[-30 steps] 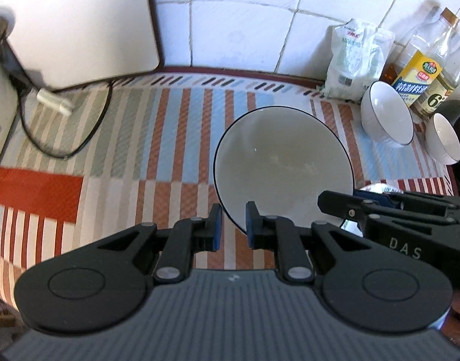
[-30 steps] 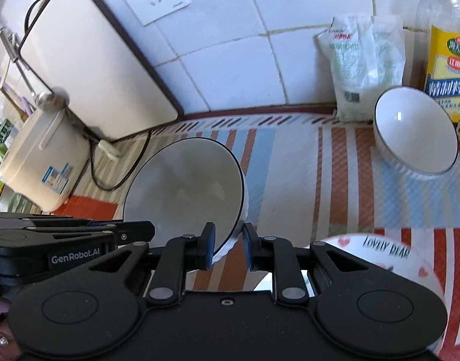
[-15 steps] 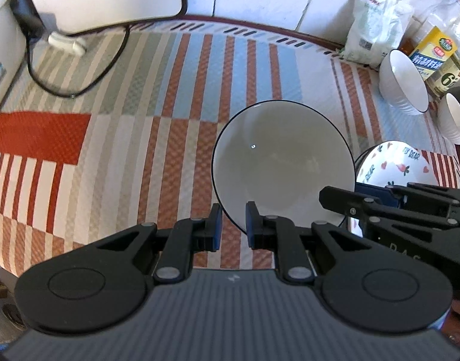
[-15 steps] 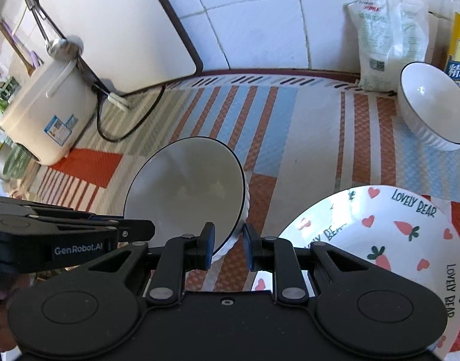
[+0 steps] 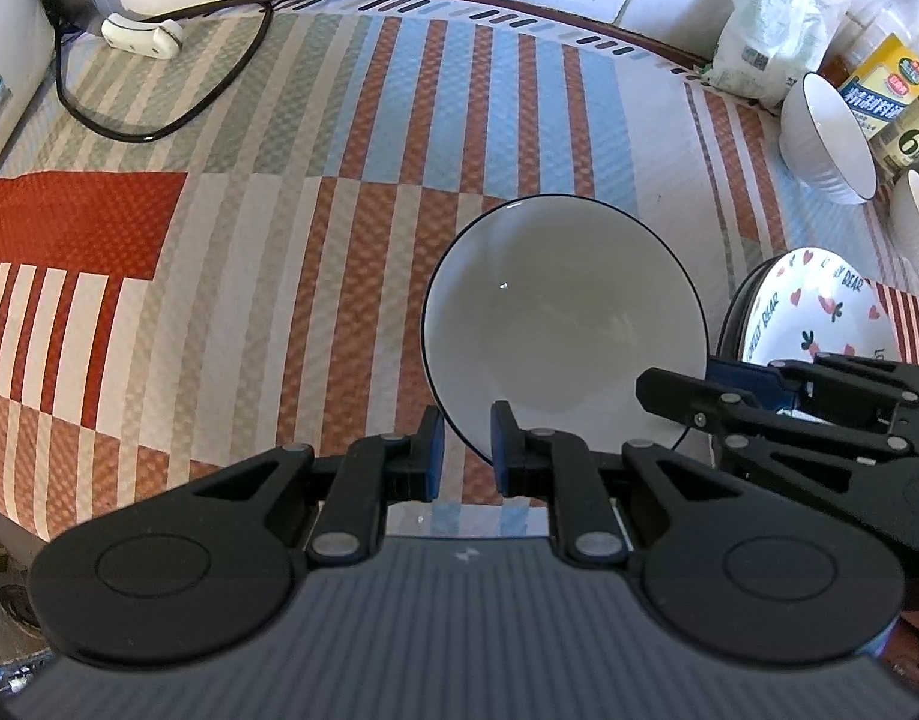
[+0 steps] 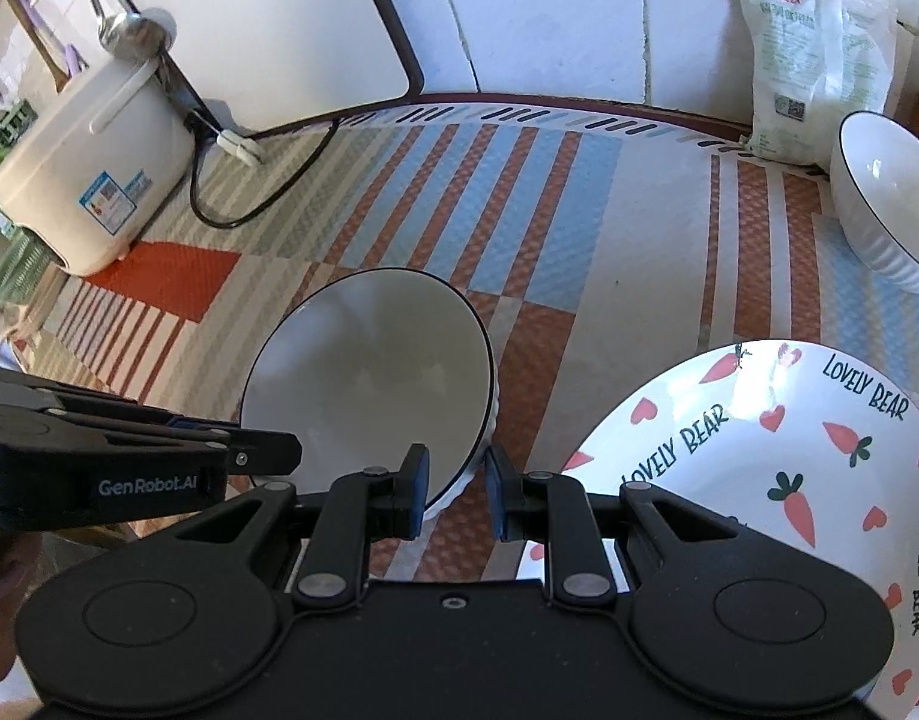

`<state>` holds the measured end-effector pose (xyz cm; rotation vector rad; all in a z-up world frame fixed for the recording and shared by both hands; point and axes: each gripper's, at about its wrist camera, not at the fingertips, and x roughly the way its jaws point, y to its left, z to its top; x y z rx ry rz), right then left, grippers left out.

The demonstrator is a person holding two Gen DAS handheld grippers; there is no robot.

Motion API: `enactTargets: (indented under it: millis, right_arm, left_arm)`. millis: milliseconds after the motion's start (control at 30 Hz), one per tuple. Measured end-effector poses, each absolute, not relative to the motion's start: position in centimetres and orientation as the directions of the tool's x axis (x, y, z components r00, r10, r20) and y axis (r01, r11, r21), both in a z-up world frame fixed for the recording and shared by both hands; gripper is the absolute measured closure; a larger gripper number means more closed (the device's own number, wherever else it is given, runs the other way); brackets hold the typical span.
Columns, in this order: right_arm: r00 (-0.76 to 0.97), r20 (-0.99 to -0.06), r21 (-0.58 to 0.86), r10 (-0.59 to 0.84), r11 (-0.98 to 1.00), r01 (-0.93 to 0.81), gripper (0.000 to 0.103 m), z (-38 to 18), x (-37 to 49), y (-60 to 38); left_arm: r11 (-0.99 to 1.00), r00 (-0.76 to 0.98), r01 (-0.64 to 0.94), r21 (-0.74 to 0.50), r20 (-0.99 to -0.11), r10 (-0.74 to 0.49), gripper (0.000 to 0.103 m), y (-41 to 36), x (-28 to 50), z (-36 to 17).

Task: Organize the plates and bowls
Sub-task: 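Carry both white bowls toward the plate stack, then lower both white bowls onto the cloth and open both grippers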

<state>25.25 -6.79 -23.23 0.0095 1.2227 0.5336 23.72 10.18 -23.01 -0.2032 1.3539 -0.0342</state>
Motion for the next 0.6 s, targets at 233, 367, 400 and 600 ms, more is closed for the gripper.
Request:
enactTargets:
  millis: [233,367,400,600]
  right_arm:
    - [0.247,-0.901,0.257,0.356,0.899,-0.356,0.078,-22.7,25.0,-6.4]
    - [0.292,-0.89,0.238,0.349,0.904,-0.354,0.065,-21.0,24.3,-6.5]
    - [0.301,-0.887,0.238,0.349,0.906,-0.35,0.062,-20.6,24.1,-6.6]
    - [0.364,-0.872,0.194,0.326,0.915,-0.355,0.052,-18.4,22.1,-7.5]
  left_arm:
    - [0.987,0.228,-0.07,-0.146,-0.965,-0.127,0.087,9.7,23.4,-22.9]
    - [0.991,0.251,-0.042,-0.13,-0.961,-0.116,0.086,9.5,22.9,-21.6]
    - [0.992,0.259,-0.032,-0.123,-0.959,-0.111,0.086,9.5,22.7,-21.1]
    - [0.995,0.301,0.017,-0.103,-0.948,-0.103,0.073,9.3,20.3,-18.6]
